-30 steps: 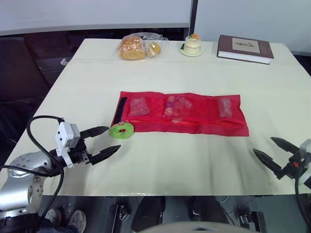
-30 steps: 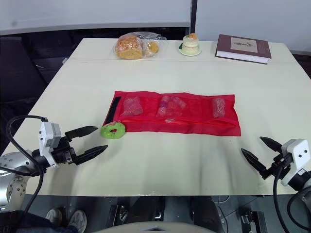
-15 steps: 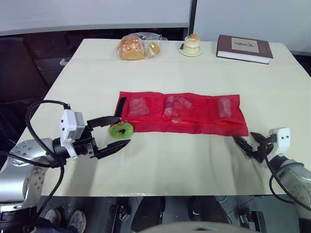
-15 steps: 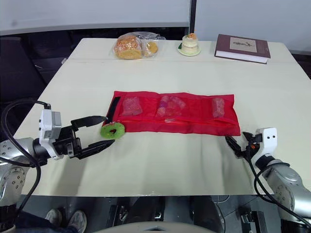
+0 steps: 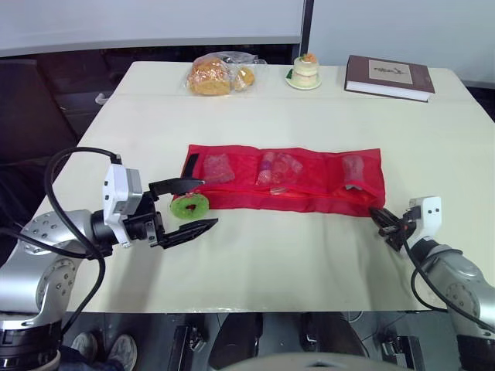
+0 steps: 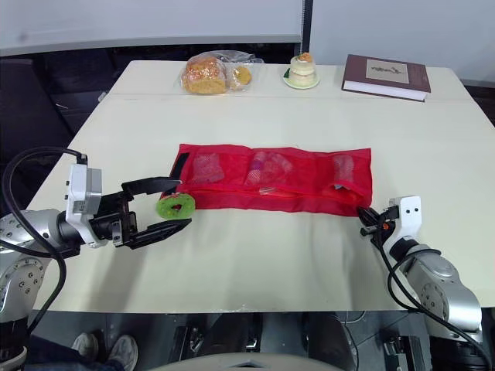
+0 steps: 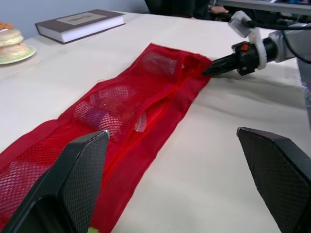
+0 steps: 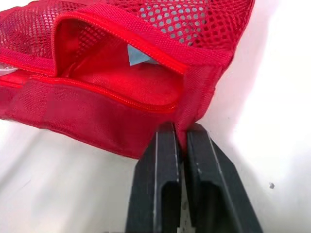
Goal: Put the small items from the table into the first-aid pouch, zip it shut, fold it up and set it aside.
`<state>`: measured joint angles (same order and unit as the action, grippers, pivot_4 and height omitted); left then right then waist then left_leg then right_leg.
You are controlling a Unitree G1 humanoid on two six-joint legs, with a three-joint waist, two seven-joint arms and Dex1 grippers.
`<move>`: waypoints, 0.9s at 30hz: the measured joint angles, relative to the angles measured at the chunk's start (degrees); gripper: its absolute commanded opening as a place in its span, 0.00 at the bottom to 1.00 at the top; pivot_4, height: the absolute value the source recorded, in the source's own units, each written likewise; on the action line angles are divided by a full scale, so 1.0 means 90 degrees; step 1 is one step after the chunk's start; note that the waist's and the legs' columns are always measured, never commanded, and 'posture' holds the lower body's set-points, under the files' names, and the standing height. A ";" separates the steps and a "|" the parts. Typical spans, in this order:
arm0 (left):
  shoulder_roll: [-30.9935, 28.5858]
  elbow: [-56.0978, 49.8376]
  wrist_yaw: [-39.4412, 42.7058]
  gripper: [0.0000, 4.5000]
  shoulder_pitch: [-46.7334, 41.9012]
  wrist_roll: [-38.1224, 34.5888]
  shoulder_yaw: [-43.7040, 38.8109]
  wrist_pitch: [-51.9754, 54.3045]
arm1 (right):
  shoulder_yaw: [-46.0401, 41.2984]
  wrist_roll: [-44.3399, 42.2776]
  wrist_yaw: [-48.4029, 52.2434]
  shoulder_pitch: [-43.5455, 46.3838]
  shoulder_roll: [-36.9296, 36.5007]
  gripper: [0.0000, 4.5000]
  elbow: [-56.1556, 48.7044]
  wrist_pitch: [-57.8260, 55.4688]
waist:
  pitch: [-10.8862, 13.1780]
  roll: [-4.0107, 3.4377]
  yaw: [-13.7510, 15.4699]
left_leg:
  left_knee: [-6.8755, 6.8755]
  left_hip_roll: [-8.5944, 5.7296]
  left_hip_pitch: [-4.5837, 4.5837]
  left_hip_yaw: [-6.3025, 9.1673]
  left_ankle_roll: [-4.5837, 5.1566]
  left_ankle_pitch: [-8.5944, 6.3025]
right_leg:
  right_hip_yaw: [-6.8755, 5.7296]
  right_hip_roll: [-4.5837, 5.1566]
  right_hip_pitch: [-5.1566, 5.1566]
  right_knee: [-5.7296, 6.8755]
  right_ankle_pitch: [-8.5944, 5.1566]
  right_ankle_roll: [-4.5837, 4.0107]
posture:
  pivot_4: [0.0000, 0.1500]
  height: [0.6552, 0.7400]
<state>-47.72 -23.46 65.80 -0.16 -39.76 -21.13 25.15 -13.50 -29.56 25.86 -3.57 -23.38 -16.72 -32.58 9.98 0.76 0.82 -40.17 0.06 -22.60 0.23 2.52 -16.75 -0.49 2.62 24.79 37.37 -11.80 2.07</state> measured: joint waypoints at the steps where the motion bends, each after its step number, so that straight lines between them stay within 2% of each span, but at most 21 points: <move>1: -0.0007 -0.0068 -0.0002 1.00 -0.0014 -0.0035 0.0060 0.0033 | -0.0038 -0.0002 0.0016 -0.0131 -0.0154 0.02 -0.0109 -0.0019 | 0.0001 -0.0001 0.0012 | 0.0000 -0.0001 -0.0001 0.0001 0.0000 0.0000 | 0.0000 0.0001 0.0000 -0.0001 0.0000 0.0000 | 1.00 0.87; 5: -0.0016 -0.0144 -0.0005 1.00 -0.0087 -0.0111 0.0178 0.0108 | -0.0320 0.0094 0.0105 -0.0456 -0.0632 0.02 -0.0176 0.0001 | 0.0001 -0.0001 0.0015 | 0.0000 -0.0005 -0.0002 -0.0002 0.0001 0.0000 | 0.0002 0.0003 -0.0002 -0.0005 0.0000 0.0000 | 1.00 0.87; 7: -0.0078 -0.0266 0.0027 1.00 -0.0192 -0.0192 0.0245 0.0214 | -0.0596 0.0446 0.0142 -0.0765 -0.1317 0.02 -0.0062 0.0089 | 0.0000 -0.0004 0.0027 | -0.0001 -0.0012 -0.0003 -0.0001 0.0002 0.0000 | 0.0002 0.0006 -0.0002 -0.0006 -0.0001 0.0000 | 1.00 0.87; 10: -0.0149 -0.0297 0.0113 1.00 -0.0215 -0.0298 0.0350 0.0262 | -0.0971 0.0873 0.0041 -0.0971 -0.1788 0.02 0.0180 0.0108 | -0.0002 -0.0002 0.0014 | -0.0001 -0.0012 -0.0002 -0.0003 0.0002 0.0000 | 0.0004 0.0004 -0.0004 -0.0009 -0.0001 0.0000 | 1.00 0.87; 15: -0.0255 -0.0324 0.0243 1.00 -0.0360 -0.0419 0.0455 0.0368 | -0.1150 0.1531 -0.0604 -0.0991 -0.1917 0.02 0.0289 -0.0222 | -0.0004 -0.0007 -0.0014 | 0.0000 -0.0003 -0.0002 -0.0007 0.0002 0.0000 | 0.0007 -0.0005 -0.0002 -0.0008 -0.0002 0.0001 | 1.00 0.87; 20: -0.0255 -0.0327 0.0244 1.00 -0.0393 -0.0450 0.0532 0.0369 | -0.1256 0.1660 -0.0804 -0.0961 -0.1902 0.02 0.0197 -0.0510 | -0.0004 -0.0008 0.0010 | 0.0000 -0.0005 -0.0002 -0.0009 0.0002 0.0000 | 0.0010 -0.0004 -0.0002 -0.0009 -0.0001 0.0002 | 1.00 0.87; 21: -0.0254 -0.0327 0.0244 1.00 -0.0392 -0.0450 0.0566 0.0369 | -0.1258 0.1672 -0.0806 -0.0982 -0.1896 0.16 0.0145 -0.0547 | -0.0004 -0.0008 0.0007 | 0.0000 -0.0005 -0.0002 -0.0008 0.0002 0.0000 | 0.0010 -0.0004 -0.0002 -0.0009 -0.0002 0.0002 | 1.00 0.87; 24: -0.0254 -0.0320 0.0244 1.00 -0.0382 -0.0450 0.0620 0.0368 | -0.1352 0.1618 -0.0670 -0.1088 -0.1863 0.45 -0.0030 -0.0615 | -0.0004 -0.0008 -0.0007 | 0.0000 -0.0004 -0.0002 -0.0008 0.0002 -0.0001 | 0.0010 -0.0005 -0.0002 -0.0009 -0.0002 0.0003 | 1.00 0.87; 27: -0.0254 -0.0291 0.0240 1.00 -0.0370 -0.0443 0.0623 0.0357 | -0.1444 0.1448 -0.0432 -0.1121 -0.1838 0.79 -0.0177 -0.0573 | -0.0004 -0.0009 -0.0016 | 0.0000 -0.0001 -0.0002 -0.0008 0.0002 -0.0001 | 0.0010 -0.0007 -0.0002 -0.0009 -0.0002 0.0003 | 1.00 0.87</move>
<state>-50.01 -26.07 67.96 -3.49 -43.74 -15.51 28.36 -26.50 -16.54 21.97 -13.65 -39.92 -18.32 -37.74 9.95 0.68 0.68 -40.17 0.05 -22.61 0.16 2.54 -16.76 -0.40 2.56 24.78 37.29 -11.82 2.10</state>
